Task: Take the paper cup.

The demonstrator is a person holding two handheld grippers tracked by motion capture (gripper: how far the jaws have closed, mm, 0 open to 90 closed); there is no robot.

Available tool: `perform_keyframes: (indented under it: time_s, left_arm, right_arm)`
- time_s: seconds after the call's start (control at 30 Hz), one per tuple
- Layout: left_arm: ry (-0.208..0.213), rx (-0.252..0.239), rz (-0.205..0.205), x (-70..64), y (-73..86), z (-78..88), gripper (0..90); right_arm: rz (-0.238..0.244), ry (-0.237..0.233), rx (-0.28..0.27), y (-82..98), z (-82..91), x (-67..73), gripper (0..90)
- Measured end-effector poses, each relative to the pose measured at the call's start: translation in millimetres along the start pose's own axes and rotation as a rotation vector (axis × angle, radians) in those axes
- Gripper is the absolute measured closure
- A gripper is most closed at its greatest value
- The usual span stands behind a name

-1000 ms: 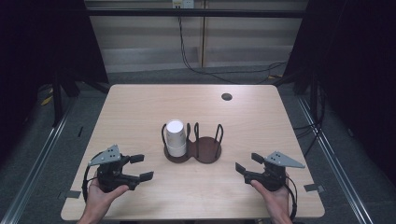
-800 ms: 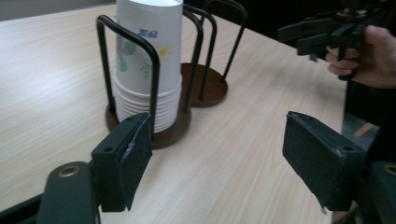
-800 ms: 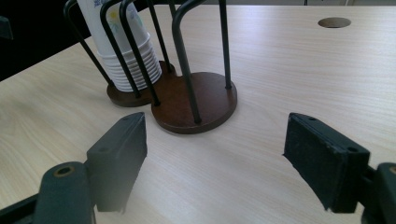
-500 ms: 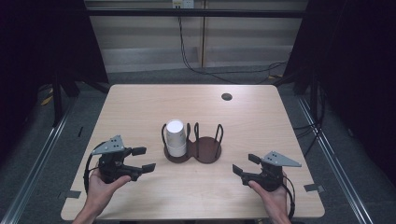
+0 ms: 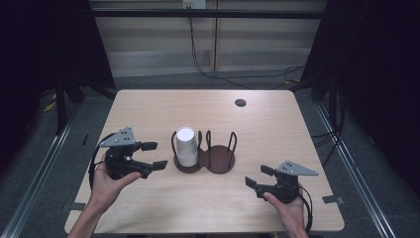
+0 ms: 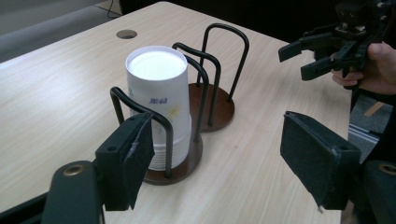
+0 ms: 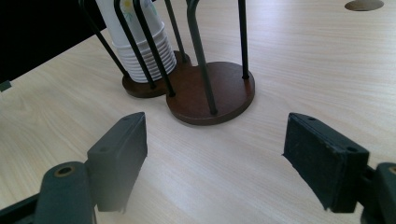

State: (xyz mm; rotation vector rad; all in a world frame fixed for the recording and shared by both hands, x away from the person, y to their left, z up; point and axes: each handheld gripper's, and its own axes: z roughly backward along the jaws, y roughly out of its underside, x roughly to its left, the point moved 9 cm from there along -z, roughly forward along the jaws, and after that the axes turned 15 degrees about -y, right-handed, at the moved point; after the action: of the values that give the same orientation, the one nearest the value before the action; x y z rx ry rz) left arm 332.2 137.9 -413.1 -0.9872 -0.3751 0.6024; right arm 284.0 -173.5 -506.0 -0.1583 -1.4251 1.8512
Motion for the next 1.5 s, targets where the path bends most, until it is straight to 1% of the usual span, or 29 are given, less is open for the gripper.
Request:
perform_keyframes:
  time_s: [0.03, 0.1, 0.17, 0.33, 0.37, 0.43, 0.47, 0.5, 0.53, 0.63, 0.73, 0.77, 0.8, 0.9, 0.93, 0.97, 1.0, 1.07, 1.13, 1.17, 1.2, 1.23, 1.27, 1.3, 1.33, 1.4, 1.5]
  left_arm:
    - [0.000, 0.000, 0.000, 0.0, 0.0, 0.0, 26.2]
    - [-0.009, 0.014, -0.005, 3.4, -2.9, -2.5, 26.6]
    - [-0.010, 0.007, 0.002, 7.6, -8.9, -3.7, 26.8]
    - [-0.012, 0.021, -0.009, 12.1, -15.5, -6.2, 26.3]
    - [-0.007, 0.022, 0.002, 12.4, -16.9, -7.0, 25.0]
    - [-0.006, 0.025, -0.002, 14.0, -18.9, -8.4, 24.9]
    - [-0.005, 0.022, 0.007, 15.3, -21.5, -9.9, 24.5]
    - [-0.005, 0.022, 0.007, 15.3, -21.5, -9.9, 24.5]
    - [-0.011, 0.026, 0.004, 17.1, -23.3, -11.9, 24.5]
    - [-0.006, 0.027, 0.006, 17.2, -26.0, -14.2, 24.2]
    - [-0.011, 0.033, -0.003, 16.8, -28.5, -16.6, 24.2]
    - [-0.005, 0.032, -0.008, 16.9, -30.4, -17.1, 25.8]
    - [0.003, 0.024, 0.003, 16.9, -34.8, -18.6, 26.6]
    - [-0.001, 0.032, -0.006, 18.6, -37.4, -21.4, 27.4]
    - [0.004, 0.042, -0.003, 18.4, -38.5, -23.8, 27.4]
    - [-0.001, 0.053, -0.011, 19.9, -40.0, -27.7, 27.4]
    - [-0.001, 0.053, -0.011, 19.9, -40.0, -27.7, 27.4]
    - [0.002, 0.068, -0.013, 21.0, -40.8, -32.2, 27.3]
    - [0.006, 0.099, -0.023, 21.6, -41.2, -38.8, 27.1]
    - [0.007, 0.104, -0.021, 21.4, -41.6, -40.1, 27.1]
    - [-0.001, 0.122, -0.027, 20.6, -41.5, -41.6, 26.8]
    - [-0.001, 0.122, -0.027, 20.6, -41.5, -41.6, 26.0]
    - [-0.005, 0.133, -0.044, 17.5, -42.2, -43.3, 25.9]
    - [-0.004, 0.137, -0.048, 16.6, -42.6, -43.7, 25.9]
    - [-0.016, 0.141, -0.057, 16.9, -43.4, -44.7, 26.3]
    - [-0.021, 0.148, -0.063, 18.2, -45.0, -46.8, 26.8]
    - [-0.015, 0.157, -0.059, 18.9, -45.8, -49.8, 27.3]
  right_arm:
    - [0.000, 0.000, 0.000, 0.0, 0.0, 0.0, 21.0]
    - [-0.005, -0.016, 0.011, 1.5, -1.4, 1.3, 21.0]
    - [-0.002, -0.026, 0.021, 2.7, -2.5, 2.4, 20.8]
    - [-0.003, -0.021, 0.030, 3.4, -3.4, 2.2, 20.8]
    - [-0.002, -0.024, 0.031, 3.4, -3.7, 2.5, 20.9]
    - [0.000, -0.023, 0.031, 3.4, -3.8, 2.5, 20.8]
    - [0.001, -0.028, 0.034, 3.6, -4.3, 3.0, 20.9]
    - [0.001, -0.028, 0.034, 3.6, -4.3, 3.0, 20.9]
    - [0.001, -0.030, 0.034, 3.6, -4.4, 3.0, 20.8]
    - [0.003, -0.031, 0.030, 2.9, -3.9, 3.5, 21.6]
    - [0.005, -0.035, 0.030, 2.9, -4.0, 3.8, 21.6]
    - [0.009, -0.037, 0.027, 2.4, -4.3, 3.8, 21.6]
    - [0.009, -0.038, 0.028, 2.4, -4.5, 3.9, 21.6]
    - [0.008, -0.036, 0.031, 2.7, -4.7, 4.1, 21.6]
    - [0.006, -0.032, 0.036, 3.3, -4.8, 3.5, 21.6]
    - [-0.005, -0.025, 0.047, 5.0, -4.9, 1.8, 21.7]
    - [-0.005, -0.025, 0.047, 5.0, -4.9, 1.8, 21.7]
    - [-0.004, -0.025, 0.043, 4.4, -4.3, 1.4, 21.7]
    - [-0.003, -0.026, 0.044, 4.6, -4.2, 1.6, 21.7]
    - [-0.002, -0.027, 0.044, 4.6, -4.4, 1.7, 21.7]
    - [-0.002, -0.028, 0.044, 4.5, -4.5, 2.0, 21.7]
    - [-0.002, -0.028, 0.044, 4.5, -4.5, 2.0, 21.7]
    - [-0.002, -0.032, 0.043, 4.4, -4.5, 3.2, 21.7]
    - [0.000, -0.031, 0.044, 4.5, -4.5, 3.4, 21.7]
    - [0.002, -0.031, 0.047, 4.8, -4.7, 3.4, 21.7]
    - [0.000, -0.024, 0.052, 5.3, -5.0, 2.2, 21.7]
    - [0.000, -0.025, 0.051, 5.1, -4.4, 2.6, 21.7]
